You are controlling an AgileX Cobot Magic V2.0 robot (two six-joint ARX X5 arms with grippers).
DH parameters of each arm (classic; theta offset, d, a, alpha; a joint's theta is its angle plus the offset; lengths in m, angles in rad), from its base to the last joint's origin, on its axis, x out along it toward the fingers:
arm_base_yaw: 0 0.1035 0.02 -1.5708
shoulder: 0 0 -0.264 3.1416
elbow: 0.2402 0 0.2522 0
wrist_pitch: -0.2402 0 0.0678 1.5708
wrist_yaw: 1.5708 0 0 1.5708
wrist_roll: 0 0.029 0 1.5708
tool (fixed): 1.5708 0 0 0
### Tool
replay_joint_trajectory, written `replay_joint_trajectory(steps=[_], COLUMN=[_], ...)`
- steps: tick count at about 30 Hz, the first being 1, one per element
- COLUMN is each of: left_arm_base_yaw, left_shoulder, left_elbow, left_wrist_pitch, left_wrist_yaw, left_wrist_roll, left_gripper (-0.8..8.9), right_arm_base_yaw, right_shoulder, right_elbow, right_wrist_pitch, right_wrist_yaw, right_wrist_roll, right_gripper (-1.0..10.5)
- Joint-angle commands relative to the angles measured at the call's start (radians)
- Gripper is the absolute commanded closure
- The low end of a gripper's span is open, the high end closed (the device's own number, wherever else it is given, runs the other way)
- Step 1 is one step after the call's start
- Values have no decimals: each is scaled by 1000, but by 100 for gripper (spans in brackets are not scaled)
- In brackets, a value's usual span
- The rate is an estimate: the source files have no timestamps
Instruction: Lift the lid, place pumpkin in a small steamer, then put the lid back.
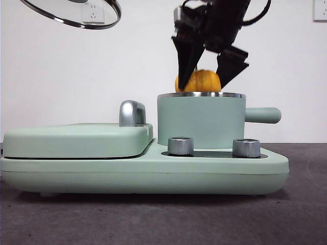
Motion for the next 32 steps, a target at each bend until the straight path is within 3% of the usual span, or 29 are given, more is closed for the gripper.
replay_joint_trajectory(steps=[1,32], left_arm_base_yaw=[-2,-2], left_shoulder=[3,3], left_elbow=[19,19], left_wrist_pitch=[32,34], left_wrist_yaw=[0,0], left_wrist_roll=[8,10], left_gripper=[804,804], right_arm_base_yaw=[3,20], right_shoulder=[31,167], right_elbow=[34,34], right_wrist_pitch=[15,28], right_wrist_yaw=[-2,-1], right_wrist_roll=[-15,-15], right_gripper=[655,655])
